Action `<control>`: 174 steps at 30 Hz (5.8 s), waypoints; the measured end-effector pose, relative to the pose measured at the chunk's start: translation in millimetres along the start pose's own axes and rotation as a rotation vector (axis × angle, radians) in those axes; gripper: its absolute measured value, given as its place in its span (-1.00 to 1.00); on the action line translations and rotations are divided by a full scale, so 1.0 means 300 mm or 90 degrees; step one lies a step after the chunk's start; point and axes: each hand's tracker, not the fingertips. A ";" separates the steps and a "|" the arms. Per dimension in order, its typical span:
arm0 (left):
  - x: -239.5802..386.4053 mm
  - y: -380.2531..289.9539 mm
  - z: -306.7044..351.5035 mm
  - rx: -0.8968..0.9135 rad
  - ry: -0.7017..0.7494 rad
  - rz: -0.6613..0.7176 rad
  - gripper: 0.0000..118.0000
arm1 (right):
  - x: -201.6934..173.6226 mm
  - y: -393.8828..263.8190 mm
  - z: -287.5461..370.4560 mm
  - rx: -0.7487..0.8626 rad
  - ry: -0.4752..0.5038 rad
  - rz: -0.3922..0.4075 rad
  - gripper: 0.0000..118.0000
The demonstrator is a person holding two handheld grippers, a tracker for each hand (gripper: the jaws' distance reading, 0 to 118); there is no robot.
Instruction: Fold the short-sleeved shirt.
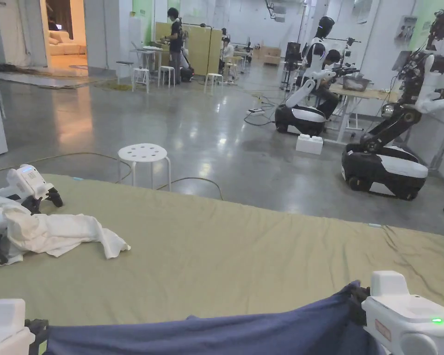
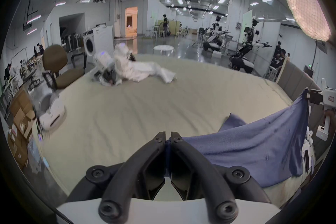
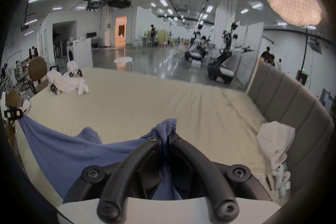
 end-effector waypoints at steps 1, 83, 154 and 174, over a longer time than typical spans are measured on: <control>0.014 0.046 0.002 0.011 -0.007 -0.002 -1.00 | 0.070 -0.003 -0.044 0.017 -0.011 -0.004 -0.92; -0.009 -0.455 0.160 -0.189 -0.070 -0.078 -1.00 | -0.014 -0.789 0.530 -0.275 -0.085 0.009 -0.92; -0.024 -0.575 0.010 -0.343 0.010 -0.018 0.02 | -0.283 -0.507 0.321 0.077 -0.105 -0.089 -0.99; 0.044 -0.541 0.088 -0.319 -0.016 -0.095 -1.00 | 0.018 -0.857 0.471 -0.333 -0.110 -0.110 0.19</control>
